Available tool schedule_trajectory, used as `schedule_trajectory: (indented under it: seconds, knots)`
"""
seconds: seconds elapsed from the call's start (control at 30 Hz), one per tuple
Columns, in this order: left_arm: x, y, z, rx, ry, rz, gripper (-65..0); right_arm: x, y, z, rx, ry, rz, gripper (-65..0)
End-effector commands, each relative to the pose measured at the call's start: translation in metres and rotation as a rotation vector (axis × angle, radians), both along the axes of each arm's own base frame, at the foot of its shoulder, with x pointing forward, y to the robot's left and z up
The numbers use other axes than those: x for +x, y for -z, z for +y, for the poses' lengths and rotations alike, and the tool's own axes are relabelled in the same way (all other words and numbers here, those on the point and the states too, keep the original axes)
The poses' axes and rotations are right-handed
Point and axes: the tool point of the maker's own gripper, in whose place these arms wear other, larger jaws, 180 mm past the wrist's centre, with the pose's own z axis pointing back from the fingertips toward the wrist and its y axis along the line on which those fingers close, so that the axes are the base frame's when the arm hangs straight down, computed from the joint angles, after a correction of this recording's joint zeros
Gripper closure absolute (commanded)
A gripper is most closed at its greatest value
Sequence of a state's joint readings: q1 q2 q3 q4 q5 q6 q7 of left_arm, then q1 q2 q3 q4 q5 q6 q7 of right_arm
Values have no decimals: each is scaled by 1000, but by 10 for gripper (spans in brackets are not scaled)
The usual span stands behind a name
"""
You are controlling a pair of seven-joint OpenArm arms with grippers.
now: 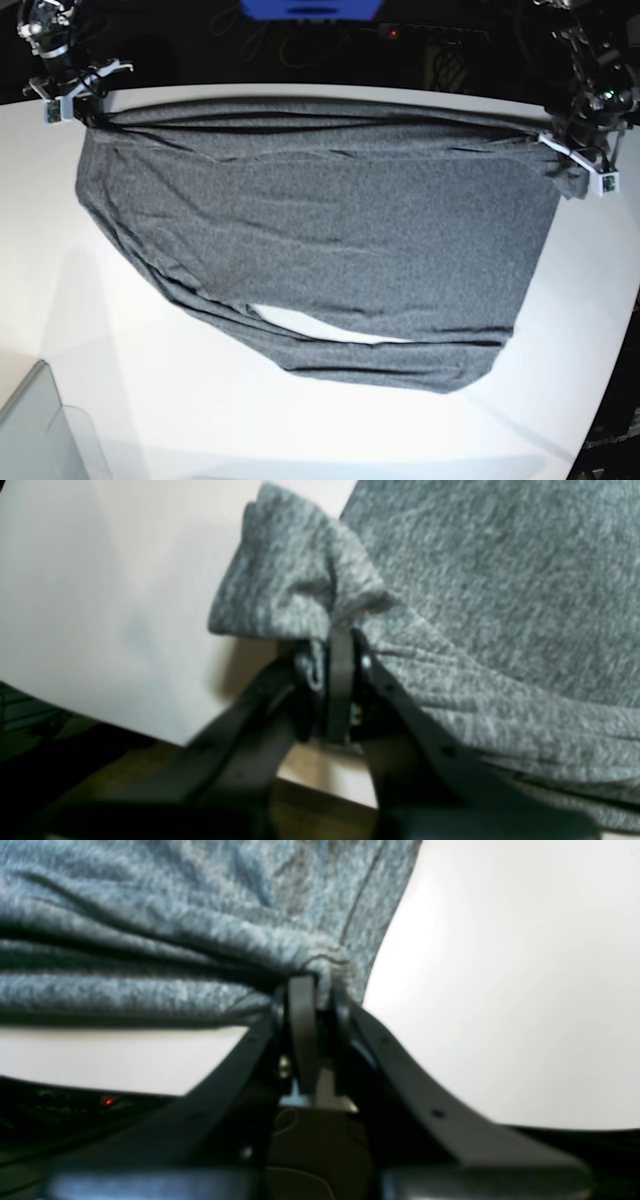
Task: Layout the t-shirt on the table in an organized manner, then fold the t-shirt properly
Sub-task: 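Drag the held folded edge away from the shirt body with both grippers, then release the edge and move the left gripper down the shirt's side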
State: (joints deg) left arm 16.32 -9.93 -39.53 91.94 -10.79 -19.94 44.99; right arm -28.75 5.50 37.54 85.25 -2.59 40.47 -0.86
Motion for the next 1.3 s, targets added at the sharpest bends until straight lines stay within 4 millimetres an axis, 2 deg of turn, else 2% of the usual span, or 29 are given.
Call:
schedule_trajectory:
  seconds: [0.0,0.07,0.13,0.3,0.43,0.53,0.6,0.77,0.9,0.97,1.17,1.27]
  knots:
    - [7,-12,9,35,3,-33,-1,4,-9,-7,-19,5,-29,-19]
    - [7,-12,9,35,3,-33,-12,3,-9,-6,-18,4,-27,-20]
    - [8,-13,9,35,3,-35,-61,3,-10,-8,-21,9,-29,-43]
    - [9,-15,7,36,5,-43,-228,5,-13,-7,-27,-1,-35,-202]
    - [9,-17,9,38,-2,-49,-285,15,-31,-7,-58,-18,-78,-312]
    - [10,-18,9,39,-1,-53,-294,19,-41,-2,-66,-15,-111,-338]
    - [12,-23,8,48,5,-66,-293,19,-48,-7,-80,4,-129,-340]
    - [24,-48,-3,29,23,-157,-293,23,-59,-5,-90,21,-162,-345]
    - [31,-75,-1,14,7,-250,-294,26,-62,-4,-90,22,-173,-374]
    - [36,-82,-1,7,6,-276,-294,34,-65,-3,-88,18,-193,-384]
    - [76,-112,-3,1,5,-395,-294,51,-72,-1,-86,17,-234,-388]
    - [104,-111,-12,-43,26,-415,-294,59,-74,0,-80,16,-252,-388]
